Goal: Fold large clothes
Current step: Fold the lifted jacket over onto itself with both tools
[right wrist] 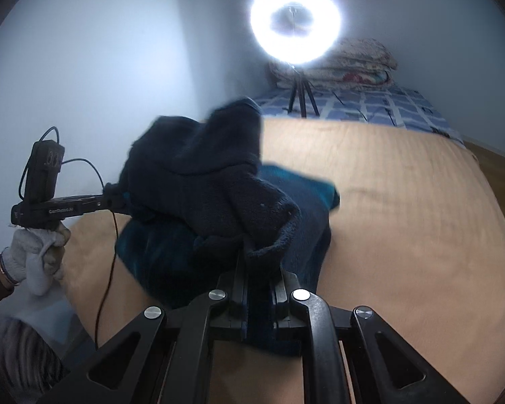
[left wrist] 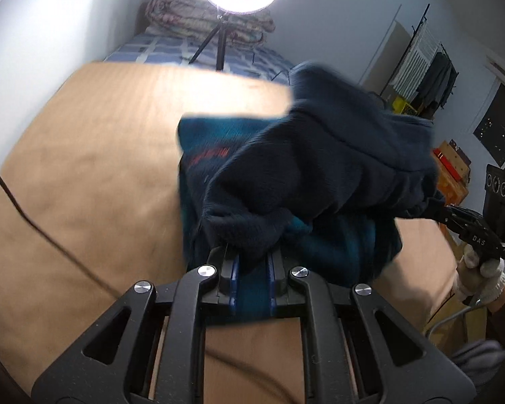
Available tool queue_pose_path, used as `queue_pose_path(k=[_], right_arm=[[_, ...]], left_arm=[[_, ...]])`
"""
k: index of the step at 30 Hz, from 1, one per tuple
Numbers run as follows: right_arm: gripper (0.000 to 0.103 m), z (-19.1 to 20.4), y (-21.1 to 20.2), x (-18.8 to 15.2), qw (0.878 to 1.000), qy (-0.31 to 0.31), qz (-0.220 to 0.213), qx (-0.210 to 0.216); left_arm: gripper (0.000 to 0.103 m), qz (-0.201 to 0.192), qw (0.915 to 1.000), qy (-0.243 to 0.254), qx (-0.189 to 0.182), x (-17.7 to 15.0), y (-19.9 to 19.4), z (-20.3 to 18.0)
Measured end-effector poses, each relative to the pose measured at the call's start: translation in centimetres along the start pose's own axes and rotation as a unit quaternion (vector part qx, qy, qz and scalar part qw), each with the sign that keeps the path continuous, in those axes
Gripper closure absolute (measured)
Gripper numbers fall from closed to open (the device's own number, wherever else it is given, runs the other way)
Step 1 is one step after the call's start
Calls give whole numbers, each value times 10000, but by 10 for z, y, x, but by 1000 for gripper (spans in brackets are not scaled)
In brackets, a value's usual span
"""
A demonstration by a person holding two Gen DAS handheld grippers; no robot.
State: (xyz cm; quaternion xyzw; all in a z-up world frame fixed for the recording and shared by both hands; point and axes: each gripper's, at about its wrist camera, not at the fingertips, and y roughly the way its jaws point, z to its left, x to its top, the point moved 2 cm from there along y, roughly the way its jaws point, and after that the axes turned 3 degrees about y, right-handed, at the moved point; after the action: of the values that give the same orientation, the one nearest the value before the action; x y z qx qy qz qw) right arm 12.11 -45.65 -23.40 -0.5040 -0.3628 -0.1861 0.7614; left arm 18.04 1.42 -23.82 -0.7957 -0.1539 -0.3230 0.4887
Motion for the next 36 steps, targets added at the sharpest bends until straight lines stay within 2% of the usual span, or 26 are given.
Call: queue_pose_path(k=[2, 3, 5, 6, 7, 9, 11, 12, 13, 15, 17, 19, 21, 22, 23, 24, 25, 26, 28, 30, 33, 34, 36], right_arm=[[94, 1, -2, -14, 10000, -21, 55, -49], [90, 1, -4, -21, 9999, -52, 96, -92], [85, 2, -12, -32, 9996, -113, 146, -215], [85, 0, -18, -37, 9995, -115, 163, -262], [83, -4, -25, -42, 9994, -66, 181, -283], [77, -14, -35, -47, 9992, 161, 191, -296], [72, -29, -42, -47, 9980, 573, 189, -163], [69, -39, -44, -45, 9957, 906, 166, -9], [52, -45, -45, -43, 9937, 1104, 145, 103], [29, -60, -40, -37, 9843, 1700, 92, 466], [28, -66, -32, -36, 9742, 2120, 59, 765], [28, -66, -16, -33, 9669, 2336, 141, 1013], [30, -61, 5, -30, 9643, 2378, 384, 1099], [37, -58, 14, -30, 9626, 2408, 495, 1139], [46, -55, 24, -31, 9599, 2455, 595, 1215], [79, -53, 30, -32, 9571, 2501, 699, 1283], [90, -49, 36, -32, 9538, 2547, 818, 1371], [93, -46, 37, -31, 9530, 2555, 850, 1389], [95, -38, 25, -26, 9582, 2366, 724, 1438], [96, -34, 11, -25, 9579, 2319, 659, 1561], [97, -34, 0, -39, 9560, 2324, 656, 1667], [97, -34, 7, -49, 9587, 2273, 808, 1505], [97, -40, 27, -67, 9603, 2258, 1160, 1157]], left_arm=[[88, 44, 10000, 23, 21, -13, -8, 4], [85, 60, 10000, 18, 28, -19, -15, 7], [75, 26, 10000, -95, -12, -29, -31, 16], [61, 1, 9999, -160, -29, -32, -37, 20], [50, -53, 9996, -254, -56, -33, -43, 25], [42, -188, 9983, -518, -180, -34, -56, 36], [37, -217, 9942, -990, -374, -29, -61, 50], [34, -221, 9890, -1349, -563, -23, -59, 59], [34, -202, 9823, -1684, -794, -18, -55, 67], [34, -88, 9628, -2363, -1308, -10, -41, 79], [34, 80, 9419, -2905, -1685, -5, -21, 83], [34, 287, 9352, -3063, -1754, -1, -4, 79], [38, 536, 9331, -3075, -1784, 0, 12, 71], [61, 633, 9319, -3069, -1826, -1, 19, 66], [78, 724, 9340, -3004, -1793, -1, 23, 60], [91, 717, 9384, -2926, -1695, 0, 22, 57], [91, 631, 9438, -2810, -1621, 1, 17, 53], [92, 536, 9479, -2701, -1602, 1, 11, 50], [93, 415, 9480, -2682, -1661, -5, -4, 47], [93, 397, 9520, -2617, -1540, -17, -14, 48], [93, 673, 9546, -2602, -1285, -42, 0, 57], [93, 811, 9540, -2627, -1195, -51, 10, 59], [93, 915, 9471, -2841, -1181, -64, 25, 67]])
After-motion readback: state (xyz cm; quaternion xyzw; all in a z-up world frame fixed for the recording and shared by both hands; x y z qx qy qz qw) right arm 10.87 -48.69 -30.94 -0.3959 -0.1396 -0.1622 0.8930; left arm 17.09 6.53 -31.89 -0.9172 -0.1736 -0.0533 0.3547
